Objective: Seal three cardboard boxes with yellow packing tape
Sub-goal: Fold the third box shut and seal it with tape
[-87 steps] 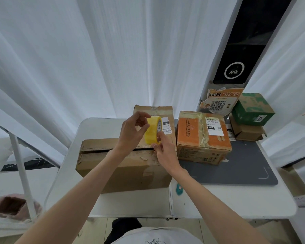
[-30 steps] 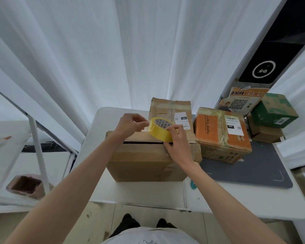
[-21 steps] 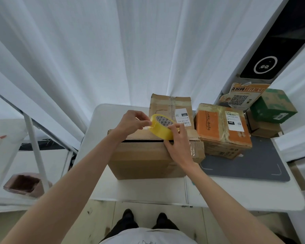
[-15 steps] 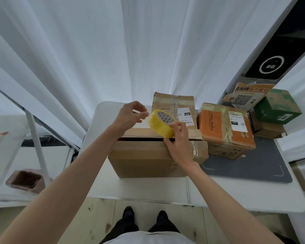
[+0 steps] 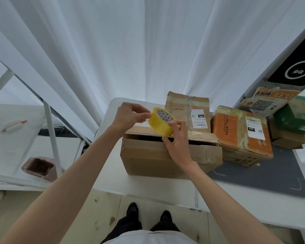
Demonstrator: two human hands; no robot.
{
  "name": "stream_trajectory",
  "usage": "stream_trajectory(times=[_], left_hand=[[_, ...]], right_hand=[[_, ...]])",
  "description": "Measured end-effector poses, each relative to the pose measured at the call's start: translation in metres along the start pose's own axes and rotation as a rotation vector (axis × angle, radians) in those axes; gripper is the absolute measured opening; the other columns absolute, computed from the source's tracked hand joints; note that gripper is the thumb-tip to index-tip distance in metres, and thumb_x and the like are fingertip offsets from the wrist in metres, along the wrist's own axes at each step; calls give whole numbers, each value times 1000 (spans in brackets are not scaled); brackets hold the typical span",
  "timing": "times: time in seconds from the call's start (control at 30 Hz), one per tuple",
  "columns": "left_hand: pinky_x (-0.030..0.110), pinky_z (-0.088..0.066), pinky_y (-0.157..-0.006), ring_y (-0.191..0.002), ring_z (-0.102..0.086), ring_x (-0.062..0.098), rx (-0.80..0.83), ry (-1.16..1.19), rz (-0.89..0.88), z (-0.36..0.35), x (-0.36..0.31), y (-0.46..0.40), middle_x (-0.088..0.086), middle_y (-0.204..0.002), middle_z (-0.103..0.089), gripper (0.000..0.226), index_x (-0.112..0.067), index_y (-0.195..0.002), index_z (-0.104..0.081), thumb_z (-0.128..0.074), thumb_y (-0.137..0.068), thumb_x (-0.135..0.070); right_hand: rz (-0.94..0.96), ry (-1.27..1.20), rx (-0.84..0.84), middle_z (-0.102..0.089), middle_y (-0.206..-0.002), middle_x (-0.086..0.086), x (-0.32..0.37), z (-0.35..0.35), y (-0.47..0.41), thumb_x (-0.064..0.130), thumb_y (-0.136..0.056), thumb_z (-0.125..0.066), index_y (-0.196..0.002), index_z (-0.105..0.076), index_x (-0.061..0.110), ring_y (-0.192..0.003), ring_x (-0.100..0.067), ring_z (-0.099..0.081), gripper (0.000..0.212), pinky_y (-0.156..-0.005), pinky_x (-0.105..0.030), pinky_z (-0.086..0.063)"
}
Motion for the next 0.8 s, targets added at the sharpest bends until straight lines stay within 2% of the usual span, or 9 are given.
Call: stream_trajectory(times=[0.13,0.27,0.33,0.4,0.43,0.5,0.6,0.67,0.8], left_hand=[[23,-60,-71,-68,-69,8,-101,1,-10,11,-7,5,1,-79,-75,7,-12,-86,-79,-83,-82,-17],[21,-55,-70,-68,-63,7,-142,-73,-18,18,-13,10,-8,-78,-72,5,-19,-81,-78,-82,-81,-21],[23,-52,-73,-69,-60,6,-147,-108,-22,18,-15,11,-9,-76,-71,4,-18,-81,-78,-81,-81,-20],[22,-52,-73,-67,-61,2,-150,-125,-22,17,-16,12,-10,-73,-70,3,-17,-81,-78,-80,-81,-19],[21,-51,-72,-65,-61,0,-152,-136,-17,16,-16,13,-8,-73,-70,3,-16,-82,-77,-80,-81,-18],[18,-49,-68,-63,-62,0,-153,-158,4,16,-14,13,-5,-73,-70,5,-14,-83,-76,-79,-82,-17],[17,-45,-64,-68,-61,6,-119,-184,57,14,-7,15,-3,-76,-67,8,-12,-86,-73,-77,-86,-19],[17,-45,-63,-71,-59,8,-111,-178,80,12,-5,17,-3,-78,-65,9,-14,-85,-70,-75,-89,-19],[13,-44,-56,-66,-55,7,-166,-26,100,23,-12,15,-3,-76,-64,12,-12,-83,-66,-73,-91,-16]], right_hand=[[52,-46,23,-41,-119,0,4,-11,-4,10,-85,-74,-121,-47,24,-109,-18,-47,46,-85,-37,-53],[78,-133,36,-52,-108,0,7,-17,-4,39,-93,-68,-122,-47,21,-83,-12,-53,40,-61,-28,-49],[52,-153,54,-57,-95,2,6,-19,-5,49,-95,-63,-120,-45,24,-73,-12,-55,40,-55,-33,-48],[15,-194,76,-59,-85,-2,3,-20,-7,56,-95,-59,-117,-42,27,-66,-22,-58,40,-50,-43,-48],[-3,-219,79,-60,-84,-4,2,-21,-8,58,-94,-59,-117,-42,27,-65,-25,-58,42,-50,-45,-48],[-23,-246,74,-58,-87,-3,0,-19,-9,54,-91,-65,-116,-42,23,-69,-23,-57,46,-52,-40,-48],[-59,-225,112,-55,-95,9,-5,-20,-10,29,-84,-78,-112,-46,20,-76,-9,-52,43,-60,-21,-41],[-79,-216,120,-55,-93,10,-7,-20,-11,17,-83,-78,-106,-50,20,-78,-3,-51,36,-63,-18,-37],[-121,-286,34,-53,-98,5,-8,-15,-13,31,-80,-61,-104,-50,21,-87,-6,-51,28,-67,-24,-41]])
Point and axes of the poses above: each hand's wrist, its own y-axis away from the middle knuckle, its own z-axis out of the back of the hand, x = y × z, the point moved 3 cm from there along -y, towards the middle knuckle
